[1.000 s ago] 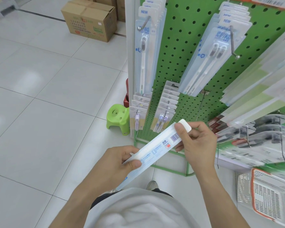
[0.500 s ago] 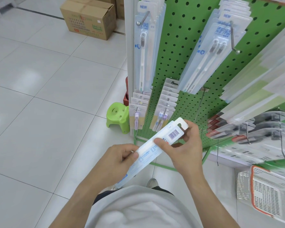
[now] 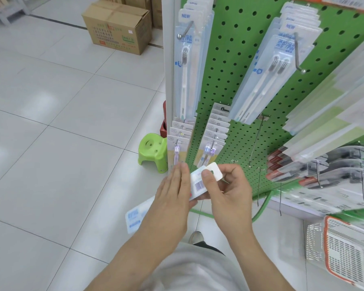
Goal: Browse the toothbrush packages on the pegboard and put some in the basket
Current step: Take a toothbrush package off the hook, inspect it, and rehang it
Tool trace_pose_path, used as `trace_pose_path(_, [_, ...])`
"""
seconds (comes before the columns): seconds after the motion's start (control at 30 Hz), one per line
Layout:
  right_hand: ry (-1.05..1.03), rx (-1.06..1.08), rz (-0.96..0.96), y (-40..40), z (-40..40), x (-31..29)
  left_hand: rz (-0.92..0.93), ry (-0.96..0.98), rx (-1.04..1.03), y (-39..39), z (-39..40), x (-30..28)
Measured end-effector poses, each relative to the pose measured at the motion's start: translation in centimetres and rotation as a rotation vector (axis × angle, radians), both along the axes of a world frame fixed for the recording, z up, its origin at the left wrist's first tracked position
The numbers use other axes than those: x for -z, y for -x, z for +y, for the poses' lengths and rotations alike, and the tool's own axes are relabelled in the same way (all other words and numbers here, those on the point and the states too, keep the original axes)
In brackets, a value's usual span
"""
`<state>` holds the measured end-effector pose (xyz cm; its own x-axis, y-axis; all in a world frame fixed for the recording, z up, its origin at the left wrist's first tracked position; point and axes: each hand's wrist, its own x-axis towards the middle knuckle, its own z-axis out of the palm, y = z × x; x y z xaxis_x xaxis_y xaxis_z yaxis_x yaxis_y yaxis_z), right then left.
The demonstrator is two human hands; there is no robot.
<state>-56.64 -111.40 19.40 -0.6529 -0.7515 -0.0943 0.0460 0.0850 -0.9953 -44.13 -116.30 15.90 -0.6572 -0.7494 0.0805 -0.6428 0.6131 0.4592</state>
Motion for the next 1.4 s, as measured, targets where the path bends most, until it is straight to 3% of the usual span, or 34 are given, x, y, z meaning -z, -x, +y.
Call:
trace_pose_path(0.07, [0.025, -0.044, 0.028, 0.1, -0.1, -0.9, -0.029, -0.019, 0.040, -0.2, -0.3, -0.5])
trace_pose_path(0.17, [0.054, -0.064, 0.112, 0.1, -0.4, -1.8, 0.090, -0.109, -0.014, -0.6, -0.3, -2.4])
trace_pose_path(0.3, [0.162, -0.179, 0.090, 0.5, -1.2, -3.1, 0.421, -0.189, -0.119, -1.3, -1.4, -4.9])
trace_pose_path(0.43, [0.276, -0.314, 0.111, 1.8, -2.8, -5.8, 0.772, -0.569, -0.232, -1.2, -3.5, -7.3])
trace_pose_path(0.5, [0.329, -0.326, 0.163, 2.4, -4.1, -7.4, 0.876, -0.554, -0.296, -0.8, -4.5, -8.4])
trace_pose_path(0.7, [0.452, -0.212, 0.250, 2.2, -8.0, -11.4, 0.865, -0.238, -0.222, 1.1, -5.7, -11.8])
trace_pose_path(0.9, [0.507, -0.134, 0.324, 1.5, -10.0, -13.1, 0.705, 0.119, -0.282, 2.2, -7.6, -12.4])
trace_pose_path(1.4, [0.383, -0.077, 0.384, 1.7, -10.9, -12.9, 0.640, 0.239, -0.331, 3.8, -8.9, -10.8])
